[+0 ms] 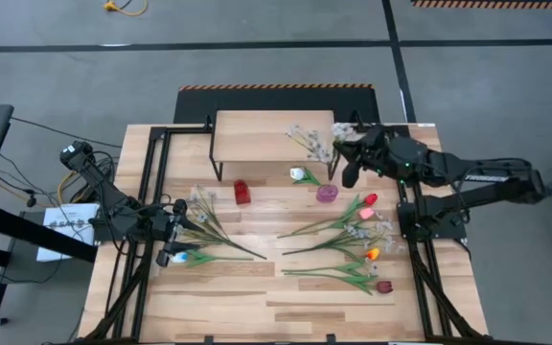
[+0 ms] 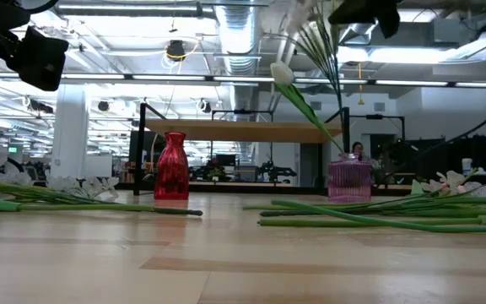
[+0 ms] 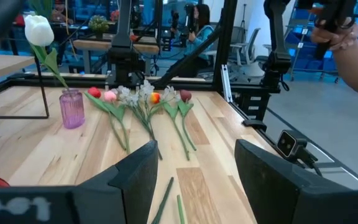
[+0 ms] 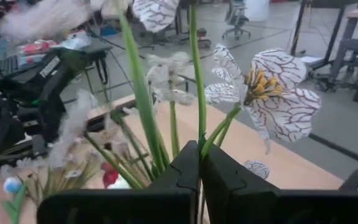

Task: Pick and place flowers into a vace then onto a shelf
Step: Put the bottom white flowers into the pink vase

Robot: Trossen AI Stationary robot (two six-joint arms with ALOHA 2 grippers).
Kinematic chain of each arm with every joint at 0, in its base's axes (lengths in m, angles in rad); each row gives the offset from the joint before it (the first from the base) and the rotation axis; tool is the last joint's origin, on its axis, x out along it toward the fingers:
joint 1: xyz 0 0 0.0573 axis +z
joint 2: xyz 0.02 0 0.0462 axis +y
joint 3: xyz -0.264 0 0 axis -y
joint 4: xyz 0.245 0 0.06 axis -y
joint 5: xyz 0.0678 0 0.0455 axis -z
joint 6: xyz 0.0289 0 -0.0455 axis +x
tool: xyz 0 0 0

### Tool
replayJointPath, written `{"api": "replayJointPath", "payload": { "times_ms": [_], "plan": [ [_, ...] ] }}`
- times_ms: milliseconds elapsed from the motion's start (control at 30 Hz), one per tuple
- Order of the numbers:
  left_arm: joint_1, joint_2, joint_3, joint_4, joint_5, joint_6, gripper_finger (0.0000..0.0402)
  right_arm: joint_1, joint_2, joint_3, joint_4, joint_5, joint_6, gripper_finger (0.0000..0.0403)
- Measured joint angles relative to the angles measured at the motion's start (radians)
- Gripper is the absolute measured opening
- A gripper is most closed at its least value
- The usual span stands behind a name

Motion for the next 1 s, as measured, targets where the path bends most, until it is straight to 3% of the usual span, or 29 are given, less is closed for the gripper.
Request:
{"api": "replayJointPath", "payload": {
  "times_ms": [433,800,1000],
  "plan": [
    [0.000,0.000,0.000,0.000,-0.001,0.000,0.0204,0.149,-0.002,0.000,-0.073,0.159,0.061,0.0000],
    [0.000,0.000,0.000,0.000,-0.001,0.000,0.0204,0.206,0.028,-0.001,-0.151,0.265,0.166,0.0000],
    [0.000,0.000,0.000,-0.001,-0.001,0.000,0.0204,0.206,0.058,-0.086,-0.141,0.303,0.255,0.0000]
  ]
}}
